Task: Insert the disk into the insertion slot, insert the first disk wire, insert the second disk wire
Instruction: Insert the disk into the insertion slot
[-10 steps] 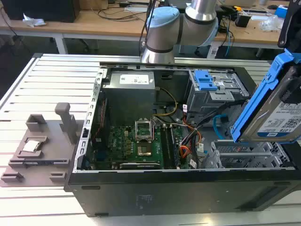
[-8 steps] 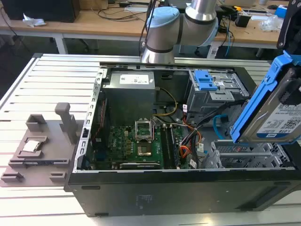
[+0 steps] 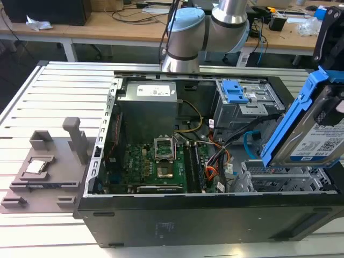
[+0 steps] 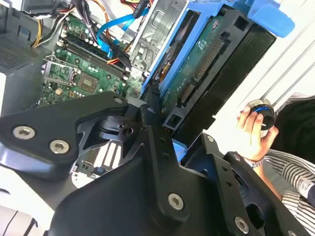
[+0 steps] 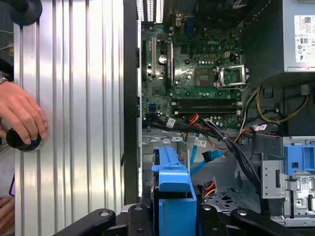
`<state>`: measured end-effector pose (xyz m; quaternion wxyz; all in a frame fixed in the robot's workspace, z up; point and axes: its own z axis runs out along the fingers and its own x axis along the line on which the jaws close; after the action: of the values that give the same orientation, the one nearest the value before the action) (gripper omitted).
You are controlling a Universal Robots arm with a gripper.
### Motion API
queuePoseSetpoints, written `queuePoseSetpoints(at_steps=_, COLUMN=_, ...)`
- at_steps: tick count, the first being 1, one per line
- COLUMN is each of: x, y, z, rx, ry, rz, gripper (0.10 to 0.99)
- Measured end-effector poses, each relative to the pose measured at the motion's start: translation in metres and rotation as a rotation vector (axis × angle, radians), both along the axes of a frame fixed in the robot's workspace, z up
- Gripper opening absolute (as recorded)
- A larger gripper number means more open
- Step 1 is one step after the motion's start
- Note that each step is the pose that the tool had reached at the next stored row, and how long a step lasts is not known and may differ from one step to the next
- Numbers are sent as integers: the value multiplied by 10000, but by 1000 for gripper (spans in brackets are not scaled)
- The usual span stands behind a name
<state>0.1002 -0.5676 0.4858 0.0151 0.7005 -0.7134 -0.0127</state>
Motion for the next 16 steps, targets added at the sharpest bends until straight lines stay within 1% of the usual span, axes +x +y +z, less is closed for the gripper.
queuePoseSetpoints(at_steps=5, x=0, y=0, z=-37, rx=0, ry=0, rz=0, gripper=365)
queuePoseSetpoints(at_steps=8, x=0, y=0, z=-97, rx=-1, ry=0, rz=0, gripper=365)
queuePoseSetpoints(at_steps=16, x=0, y=0, z=-174, rx=-1, ry=0, rz=0, gripper=365)
